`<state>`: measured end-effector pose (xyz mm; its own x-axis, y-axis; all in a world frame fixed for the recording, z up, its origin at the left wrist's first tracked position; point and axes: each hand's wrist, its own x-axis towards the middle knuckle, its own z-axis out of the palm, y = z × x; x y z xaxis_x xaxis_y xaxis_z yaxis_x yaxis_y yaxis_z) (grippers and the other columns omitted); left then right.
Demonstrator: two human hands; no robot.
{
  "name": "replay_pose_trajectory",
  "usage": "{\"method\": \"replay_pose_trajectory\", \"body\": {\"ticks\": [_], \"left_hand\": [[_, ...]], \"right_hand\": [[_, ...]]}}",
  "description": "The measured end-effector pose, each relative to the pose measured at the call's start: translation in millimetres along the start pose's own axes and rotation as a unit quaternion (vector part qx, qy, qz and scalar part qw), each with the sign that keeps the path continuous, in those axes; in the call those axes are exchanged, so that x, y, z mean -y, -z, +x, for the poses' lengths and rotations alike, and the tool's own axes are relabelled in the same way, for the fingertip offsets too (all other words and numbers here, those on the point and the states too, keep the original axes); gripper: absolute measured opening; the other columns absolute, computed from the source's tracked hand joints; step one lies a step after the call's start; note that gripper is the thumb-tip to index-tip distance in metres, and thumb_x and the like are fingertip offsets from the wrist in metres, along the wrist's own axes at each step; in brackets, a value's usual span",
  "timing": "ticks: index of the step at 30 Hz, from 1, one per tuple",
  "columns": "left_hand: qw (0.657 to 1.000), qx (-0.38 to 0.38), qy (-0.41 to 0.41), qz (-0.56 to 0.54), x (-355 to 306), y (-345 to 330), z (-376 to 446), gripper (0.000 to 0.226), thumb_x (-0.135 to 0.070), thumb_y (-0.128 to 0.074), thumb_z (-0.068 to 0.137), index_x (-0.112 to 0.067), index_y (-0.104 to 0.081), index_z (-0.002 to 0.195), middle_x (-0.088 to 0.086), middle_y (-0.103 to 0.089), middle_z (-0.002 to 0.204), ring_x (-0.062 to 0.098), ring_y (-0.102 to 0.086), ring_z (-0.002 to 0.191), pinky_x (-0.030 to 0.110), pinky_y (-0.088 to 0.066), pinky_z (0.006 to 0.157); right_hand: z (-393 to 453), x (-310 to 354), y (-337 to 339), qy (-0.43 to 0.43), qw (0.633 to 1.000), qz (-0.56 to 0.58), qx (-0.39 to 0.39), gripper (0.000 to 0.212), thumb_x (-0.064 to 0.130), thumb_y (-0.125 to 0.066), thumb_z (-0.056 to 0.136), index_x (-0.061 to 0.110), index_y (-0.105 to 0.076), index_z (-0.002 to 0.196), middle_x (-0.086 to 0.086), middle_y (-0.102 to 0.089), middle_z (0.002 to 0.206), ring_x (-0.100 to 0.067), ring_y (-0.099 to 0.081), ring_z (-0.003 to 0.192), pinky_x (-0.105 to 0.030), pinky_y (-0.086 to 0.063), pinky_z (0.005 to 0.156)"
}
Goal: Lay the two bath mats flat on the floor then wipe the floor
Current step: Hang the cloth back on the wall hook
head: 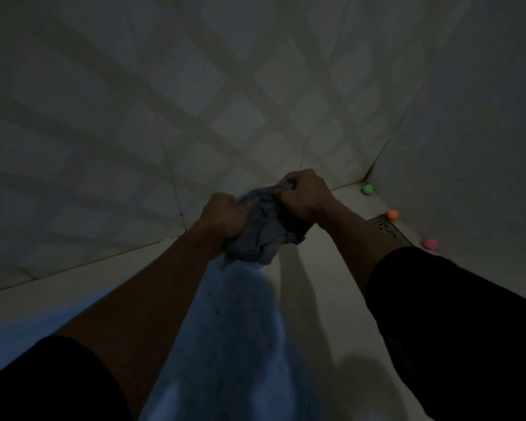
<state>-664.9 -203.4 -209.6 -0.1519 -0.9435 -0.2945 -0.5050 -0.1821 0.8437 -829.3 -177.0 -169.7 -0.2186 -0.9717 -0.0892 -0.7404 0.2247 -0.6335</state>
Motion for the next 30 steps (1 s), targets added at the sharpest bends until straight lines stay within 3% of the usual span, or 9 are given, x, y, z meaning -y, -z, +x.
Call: {"method": "replay_pose_trajectory", "body": {"ticks": [2,4,6,8,10,14,19,25,30], "left_hand": [[1.0,0.005,-0.01,0.024,1,3,12,0.029,-0.009,-0.056,0.09,0.014,-0.058,0.073,0.04,-0.053,0.079,0.044,-0.061,0.077,0.038,-0.037,0.064],[0.999,0.011,-0.016,0.039,3,0,31,0.038,-0.005,-0.05,0.094,-0.002,-0.039,0.057,0.018,-0.036,0.06,0.031,-0.042,0.06,0.038,-0.03,0.064],[0.998,0.026,-0.027,0.049,9,-10,50,0.044,-0.006,-0.047,0.098,-0.011,-0.032,0.057,0.008,-0.032,0.06,0.03,-0.036,0.061,0.039,-0.03,0.067],[0.997,0.033,-0.033,0.057,14,-21,62,0.036,-0.015,-0.047,0.101,-0.007,-0.049,0.066,0.013,-0.049,0.069,0.038,-0.051,0.077,0.041,-0.041,0.073],[0.997,0.028,-0.049,0.052,17,-29,69,0.039,-0.028,-0.047,0.102,0.004,-0.067,0.092,0.026,-0.066,0.094,0.042,-0.062,0.098,0.041,-0.049,0.084],[0.99,0.05,-0.084,0.098,6,-36,70,0.045,-0.03,-0.041,0.104,0.007,-0.067,0.107,0.029,-0.066,0.111,0.039,-0.063,0.106,0.042,-0.05,0.089],[0.988,0.058,-0.054,0.131,-54,-23,32,0.041,-0.031,-0.037,0.106,0.0,-0.065,0.105,0.022,-0.065,0.109,0.037,-0.063,0.101,0.03,-0.04,0.077],[0.987,0.048,-0.062,0.141,-163,12,-37,0.045,-0.032,-0.034,0.107,0.002,-0.061,0.098,0.027,-0.064,0.101,0.043,-0.061,0.095,0.046,-0.05,0.087],[0.983,0.043,-0.075,0.163,-268,47,-99,0.044,-0.031,-0.033,0.107,0.001,-0.06,0.094,0.019,-0.06,0.088,0.033,-0.057,0.078,0.039,-0.046,0.073]], "right_hand": [[16,-1,-12,0.004,1.0,-0.013,0.0,0.022,0.02,-0.051,0.089,0.008,-0.068,0.098,-0.01,-0.065,0.097,-0.024,-0.058,0.087,-0.025,-0.041,0.066],[31,-5,-26,0.009,0.999,-0.033,0.001,0.026,0.019,-0.048,0.09,0.004,-0.067,0.099,-0.014,-0.067,0.097,-0.029,-0.06,0.087,-0.031,-0.044,0.069],[45,-16,-39,0.018,0.999,-0.051,0.001,0.027,0.025,-0.049,0.094,0.007,-0.069,0.098,-0.015,-0.068,0.098,-0.031,-0.063,0.09,-0.034,-0.048,0.074],[57,-30,-50,0.031,0.998,-0.057,-0.014,0.03,0.035,-0.048,0.097,0.014,-0.066,0.085,-0.015,-0.068,0.093,-0.033,-0.064,0.087,-0.033,-0.046,0.07],[65,-43,-57,0.032,0.997,-0.061,-0.029,0.032,0.043,-0.044,0.098,0.022,-0.059,0.079,-0.014,-0.067,0.089,-0.033,-0.063,0.085,-0.032,-0.043,0.068],[57,-51,-43,0.011,0.998,-0.06,-0.013,0.034,0.049,-0.037,0.099,0.024,-0.057,0.089,-0.01,-0.064,0.091,-0.03,-0.06,0.086,-0.041,-0.05,0.073],[25,-24,15,-0.033,0.998,-0.048,0.016,0.036,0.047,-0.035,0.101,0.02,-0.058,0.096,-0.009,-0.063,0.092,-0.028,-0.059,0.085,-0.043,-0.05,0.075],[-17,43,123,-0.052,0.998,-0.038,0.013,0.041,0.044,-0.036,0.103,0.01,-0.058,0.096,-0.015,-0.063,0.089,-0.033,-0.06,0.081,-0.044,-0.049,0.071],[-52,107,224,-0.041,0.996,-0.081,0.019,0.038,0.038,-0.035,0.104,0.008,-0.058,0.099,-0.017,-0.062,0.098,-0.038,-0.059,0.091,-0.046,-0.049,0.079]]}}
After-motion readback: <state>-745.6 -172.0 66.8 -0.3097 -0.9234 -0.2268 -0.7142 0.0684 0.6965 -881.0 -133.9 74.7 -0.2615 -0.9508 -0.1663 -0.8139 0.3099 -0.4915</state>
